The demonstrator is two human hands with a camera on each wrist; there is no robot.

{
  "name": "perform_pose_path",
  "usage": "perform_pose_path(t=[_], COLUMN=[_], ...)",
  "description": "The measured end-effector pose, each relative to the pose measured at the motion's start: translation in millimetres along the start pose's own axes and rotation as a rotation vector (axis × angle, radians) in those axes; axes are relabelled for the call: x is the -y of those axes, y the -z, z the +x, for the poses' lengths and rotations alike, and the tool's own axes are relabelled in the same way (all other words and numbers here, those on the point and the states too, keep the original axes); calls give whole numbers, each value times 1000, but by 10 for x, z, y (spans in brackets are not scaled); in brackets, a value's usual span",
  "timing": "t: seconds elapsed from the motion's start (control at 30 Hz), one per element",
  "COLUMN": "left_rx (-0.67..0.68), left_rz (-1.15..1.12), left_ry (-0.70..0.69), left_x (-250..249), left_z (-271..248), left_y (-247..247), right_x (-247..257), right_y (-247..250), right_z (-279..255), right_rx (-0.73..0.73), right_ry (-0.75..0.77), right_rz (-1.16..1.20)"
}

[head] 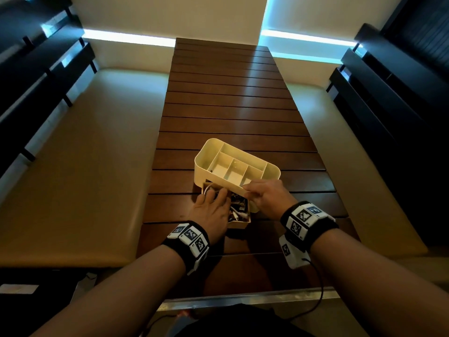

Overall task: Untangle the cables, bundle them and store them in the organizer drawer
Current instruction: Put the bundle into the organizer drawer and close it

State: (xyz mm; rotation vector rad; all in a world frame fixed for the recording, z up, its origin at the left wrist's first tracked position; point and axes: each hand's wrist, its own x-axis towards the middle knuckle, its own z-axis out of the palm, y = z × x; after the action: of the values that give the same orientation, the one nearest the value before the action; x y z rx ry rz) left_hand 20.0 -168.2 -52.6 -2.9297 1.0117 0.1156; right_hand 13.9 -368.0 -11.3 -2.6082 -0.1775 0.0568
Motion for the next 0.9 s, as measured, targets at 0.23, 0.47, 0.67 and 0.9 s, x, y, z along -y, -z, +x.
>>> perform_pose_path(t=[0.23,0.47,0.67,0.9], left_rx=[-67,-202,-430,-410], left_rz=[-46,-74,-121,-276], left_ry=[-80,-184,-116,-145], left_x=[99,185,80,152], left_z=[35,43,-60,-52], left_y=[-102,-246,-341,-250], right_x=[68,3,4,192], right_y=[72,183,184,113], right_z=[271,292,203,51], right_rx=[145,307,343,339], right_ry=[-61,-36,-37,22], right_rz=[-150,-138,-108,-252])
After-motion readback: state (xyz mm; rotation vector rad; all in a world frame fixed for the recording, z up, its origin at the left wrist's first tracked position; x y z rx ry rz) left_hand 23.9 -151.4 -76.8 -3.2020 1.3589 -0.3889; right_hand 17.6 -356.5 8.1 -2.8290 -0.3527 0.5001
